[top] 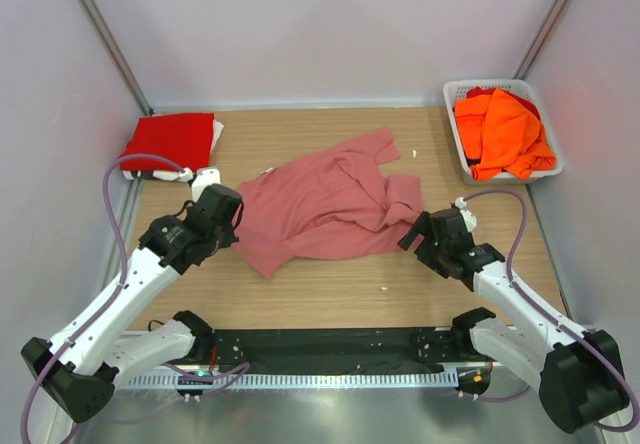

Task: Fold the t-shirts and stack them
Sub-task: Flatten the tshirt out

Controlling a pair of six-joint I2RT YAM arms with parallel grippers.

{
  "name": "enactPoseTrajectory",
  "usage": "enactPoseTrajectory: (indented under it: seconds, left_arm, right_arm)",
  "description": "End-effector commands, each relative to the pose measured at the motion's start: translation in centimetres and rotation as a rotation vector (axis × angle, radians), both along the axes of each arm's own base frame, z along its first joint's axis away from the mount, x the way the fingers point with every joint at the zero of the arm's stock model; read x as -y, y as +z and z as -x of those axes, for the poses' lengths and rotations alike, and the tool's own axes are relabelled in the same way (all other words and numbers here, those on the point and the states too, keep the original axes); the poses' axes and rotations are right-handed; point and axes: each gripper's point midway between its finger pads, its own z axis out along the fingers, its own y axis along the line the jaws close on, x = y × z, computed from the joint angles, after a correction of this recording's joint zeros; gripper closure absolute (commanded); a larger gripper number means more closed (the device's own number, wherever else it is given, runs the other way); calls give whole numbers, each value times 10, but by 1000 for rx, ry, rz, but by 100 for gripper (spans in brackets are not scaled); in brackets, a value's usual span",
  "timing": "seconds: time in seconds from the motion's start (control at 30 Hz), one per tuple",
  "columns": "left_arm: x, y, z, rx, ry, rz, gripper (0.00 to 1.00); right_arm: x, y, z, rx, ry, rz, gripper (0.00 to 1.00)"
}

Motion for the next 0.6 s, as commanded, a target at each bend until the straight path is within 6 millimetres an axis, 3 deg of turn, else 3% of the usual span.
enactPoseTrajectory:
  seconds: [0.0, 0.37, 0.47, 0.57]
  left_arm:
    - [-2, 2, 2, 13, -17, -3, 100]
    - [1, 3, 0, 31, -35, 10, 100]
    - [1, 3, -1, 36, -35, 11, 100]
    - [0, 1, -1, 32, -33, 3, 100]
  right_arm:
    - [-5, -3, -11, 23, -35, -45, 5]
    - [38, -36, -35, -22, -138, 48, 20]
    - [37, -48, -39, -39, -128, 26, 25]
    - [31, -56, -43, -47, -102, 6, 38]
